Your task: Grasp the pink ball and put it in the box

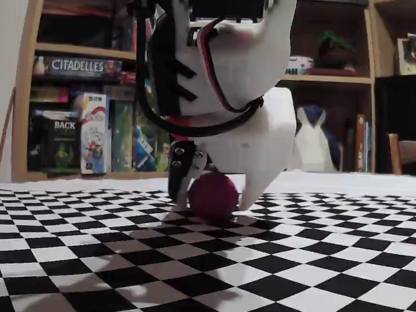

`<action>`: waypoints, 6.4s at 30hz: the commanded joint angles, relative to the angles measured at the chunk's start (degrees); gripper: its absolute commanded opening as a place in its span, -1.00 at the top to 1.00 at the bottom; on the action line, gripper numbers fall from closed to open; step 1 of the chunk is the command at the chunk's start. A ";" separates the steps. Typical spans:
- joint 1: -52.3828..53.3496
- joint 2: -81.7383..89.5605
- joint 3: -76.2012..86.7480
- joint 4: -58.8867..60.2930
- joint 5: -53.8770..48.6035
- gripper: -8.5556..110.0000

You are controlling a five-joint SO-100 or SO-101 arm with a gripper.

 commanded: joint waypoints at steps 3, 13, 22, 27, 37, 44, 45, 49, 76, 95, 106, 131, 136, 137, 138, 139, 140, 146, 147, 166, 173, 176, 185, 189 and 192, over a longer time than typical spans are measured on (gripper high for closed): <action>-0.62 0.44 -2.11 0.44 0.18 0.85; -0.53 1.93 -1.58 0.79 0.18 0.85; 0.00 5.89 -0.53 2.37 0.18 0.85; 0.09 8.88 1.05 2.37 0.18 0.85; 0.62 18.11 8.61 2.37 0.18 0.85; 1.76 24.61 13.80 2.37 0.18 0.85; 1.93 25.49 14.50 2.37 0.18 0.85; 2.46 29.53 17.67 2.37 0.18 0.85; 8.70 68.20 47.99 1.93 0.18 0.85; 22.06 83.85 59.59 1.93 0.18 0.85; 33.05 90.44 64.42 1.93 0.18 0.85; 52.12 95.71 69.35 1.58 0.18 0.85; 56.43 96.86 70.66 1.58 0.18 0.85; 57.48 96.94 70.84 1.58 0.18 0.85; 58.45 96.94 71.02 1.58 0.18 0.85; 60.03 96.94 71.19 1.58 0.18 0.85; 60.91 97.03 71.28 1.58 0.18 0.85; 66.09 98.26 72.33 1.58 0.18 0.85; 66.88 98.44 72.51 1.58 0.18 0.85; 82.00 103.54 75.23 1.58 0.18 0.85; 87.36 104.15 75.94 1.58 0.18 0.85; 89.30 104.50 76.29 1.58 0.18 0.85; 93.52 105.03 76.38 1.58 0.18 0.85; 95.19 105.12 76.38 1.58 0.18 0.85; 96.33 105.29 76.38 1.58 0.18 0.85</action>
